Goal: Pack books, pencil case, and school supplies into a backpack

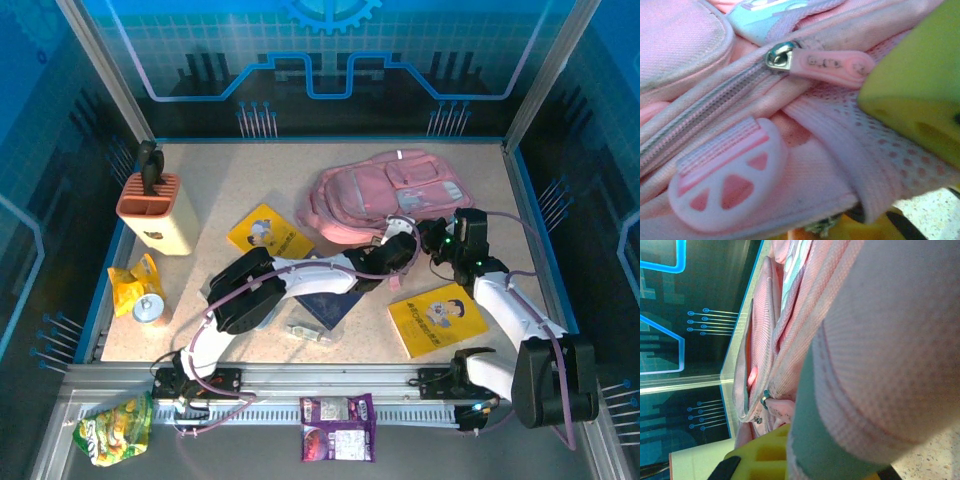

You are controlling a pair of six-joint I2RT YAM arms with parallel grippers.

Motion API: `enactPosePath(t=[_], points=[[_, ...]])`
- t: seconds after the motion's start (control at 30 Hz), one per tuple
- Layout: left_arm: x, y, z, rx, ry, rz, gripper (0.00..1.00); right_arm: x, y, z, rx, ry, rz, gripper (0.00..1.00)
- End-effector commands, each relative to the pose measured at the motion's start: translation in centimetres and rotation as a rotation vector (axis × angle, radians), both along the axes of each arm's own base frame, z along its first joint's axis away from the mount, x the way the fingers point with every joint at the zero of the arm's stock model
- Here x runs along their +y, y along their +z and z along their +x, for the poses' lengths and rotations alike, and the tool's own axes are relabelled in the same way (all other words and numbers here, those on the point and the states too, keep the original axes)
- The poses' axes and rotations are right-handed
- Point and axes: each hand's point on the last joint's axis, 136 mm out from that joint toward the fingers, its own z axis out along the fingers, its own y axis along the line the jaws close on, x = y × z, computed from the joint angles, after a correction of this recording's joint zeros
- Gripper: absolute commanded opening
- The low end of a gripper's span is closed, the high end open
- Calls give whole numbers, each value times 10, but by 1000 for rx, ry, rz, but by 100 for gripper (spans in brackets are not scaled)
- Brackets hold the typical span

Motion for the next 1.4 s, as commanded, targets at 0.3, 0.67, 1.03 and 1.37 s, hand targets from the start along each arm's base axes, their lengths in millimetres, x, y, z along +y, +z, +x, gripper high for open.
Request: enactPosePath(t=[0.3, 0.67, 1.03, 1.37], points=[[11, 20, 7, -6, 6, -74, 0, 4, 21, 3, -76, 38, 1, 0], [48, 17, -5, 50, -3, -92, 0, -16, 26, 6, -87, 8, 1, 0], [77, 10, -25, 164, -117, -82, 0, -50, 29, 25, -80, -34, -36, 0], [57, 9, -40, 319, -182, -125, 0, -83, 12, 79, 4, -38, -77, 14]])
